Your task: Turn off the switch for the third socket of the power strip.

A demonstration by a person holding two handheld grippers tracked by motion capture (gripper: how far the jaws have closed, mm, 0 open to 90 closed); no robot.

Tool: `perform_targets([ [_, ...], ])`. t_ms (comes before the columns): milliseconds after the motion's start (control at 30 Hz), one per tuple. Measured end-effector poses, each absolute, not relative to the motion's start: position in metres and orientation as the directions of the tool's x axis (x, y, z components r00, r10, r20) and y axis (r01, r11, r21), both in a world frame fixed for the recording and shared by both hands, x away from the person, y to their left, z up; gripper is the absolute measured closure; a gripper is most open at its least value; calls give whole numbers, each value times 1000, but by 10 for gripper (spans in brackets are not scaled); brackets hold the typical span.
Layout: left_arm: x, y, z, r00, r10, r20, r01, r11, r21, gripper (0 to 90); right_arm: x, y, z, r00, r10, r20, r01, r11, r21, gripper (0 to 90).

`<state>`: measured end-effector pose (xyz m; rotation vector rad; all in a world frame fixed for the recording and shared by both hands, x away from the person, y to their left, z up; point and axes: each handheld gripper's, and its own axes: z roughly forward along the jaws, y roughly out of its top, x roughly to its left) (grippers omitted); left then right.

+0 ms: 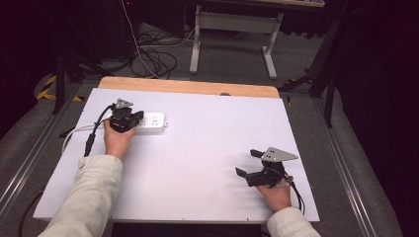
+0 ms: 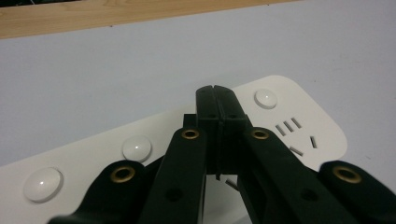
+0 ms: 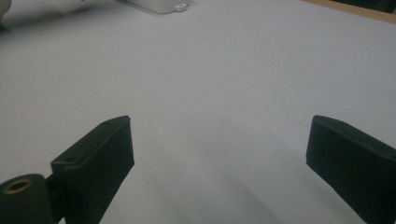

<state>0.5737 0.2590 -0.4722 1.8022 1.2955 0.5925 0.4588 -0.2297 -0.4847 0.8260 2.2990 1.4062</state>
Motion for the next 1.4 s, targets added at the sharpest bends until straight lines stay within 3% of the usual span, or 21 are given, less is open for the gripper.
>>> perform_targets([
  [567,577,256,-477,347,936,-61,528,-141,837,878,459,-230,-485,-783,621,28,307,347,886,81],
  [1000,579,260,-478,329,940,-93,547,-109,830,898,459,-230,-485,-786,618,30,306,346,887,81],
  [1400,578,258,-477,336,940,-53,535,-144,833,898,459,-230,-485,-788,615,31,305,346,887,81],
])
